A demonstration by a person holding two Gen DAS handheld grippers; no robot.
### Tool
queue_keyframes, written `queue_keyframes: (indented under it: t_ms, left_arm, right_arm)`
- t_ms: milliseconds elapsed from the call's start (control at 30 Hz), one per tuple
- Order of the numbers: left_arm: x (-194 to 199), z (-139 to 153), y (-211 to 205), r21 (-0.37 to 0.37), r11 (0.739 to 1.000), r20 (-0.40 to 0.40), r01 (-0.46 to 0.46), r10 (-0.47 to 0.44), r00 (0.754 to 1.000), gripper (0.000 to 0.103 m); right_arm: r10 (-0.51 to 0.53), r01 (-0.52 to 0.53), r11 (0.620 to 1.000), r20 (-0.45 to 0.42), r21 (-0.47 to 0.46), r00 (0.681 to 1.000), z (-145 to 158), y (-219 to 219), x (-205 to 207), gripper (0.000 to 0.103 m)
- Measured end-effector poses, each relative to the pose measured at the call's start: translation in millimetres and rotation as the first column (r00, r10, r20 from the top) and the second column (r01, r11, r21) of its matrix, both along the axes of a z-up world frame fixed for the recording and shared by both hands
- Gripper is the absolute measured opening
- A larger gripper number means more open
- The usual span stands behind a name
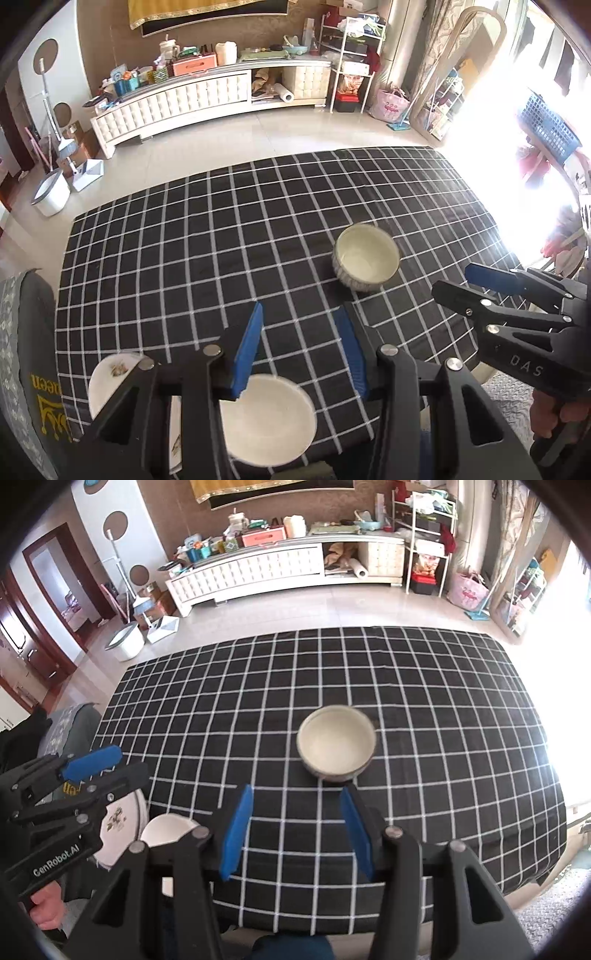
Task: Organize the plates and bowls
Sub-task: 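Open the left tool and move it to the pink-flower bowl, then grip the rim of the pink-flower bowl with the left tool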
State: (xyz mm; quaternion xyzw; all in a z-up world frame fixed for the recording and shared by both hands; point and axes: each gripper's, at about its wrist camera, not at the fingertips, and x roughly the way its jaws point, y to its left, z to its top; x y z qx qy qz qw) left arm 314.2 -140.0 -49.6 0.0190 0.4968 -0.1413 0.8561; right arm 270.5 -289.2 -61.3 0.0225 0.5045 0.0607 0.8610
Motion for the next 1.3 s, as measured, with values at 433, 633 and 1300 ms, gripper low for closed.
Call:
queue_keyframes:
  t_ms: [433, 633, 1300]
  left_arm:
    - [87, -34, -58, 0.05, 0.998, -0.07, 0.029, -0.026, 0.997, 0.04]
    - [114, -73, -72, 0.058, 0.998, -0.135, 0.039, -0.031, 0.99, 0.04]
    - [137, -148, -97, 0.1, 0.991, -0.234, 0.091, -0.066, 0.97, 0.019]
  right_arm:
    - [-0.082, 0.083, 0.996, -0.1, 0.006, 0.992, -32, -56, 69, 0.055]
    - [-0.11, 0.116, 0.993, -0.155, 0.026, 0.982, -61, -70, 94, 0.054]
    - [-0.087, 0.085, 0.996, -0.263, -0.019, 0.961, -131, -62, 124, 0.031]
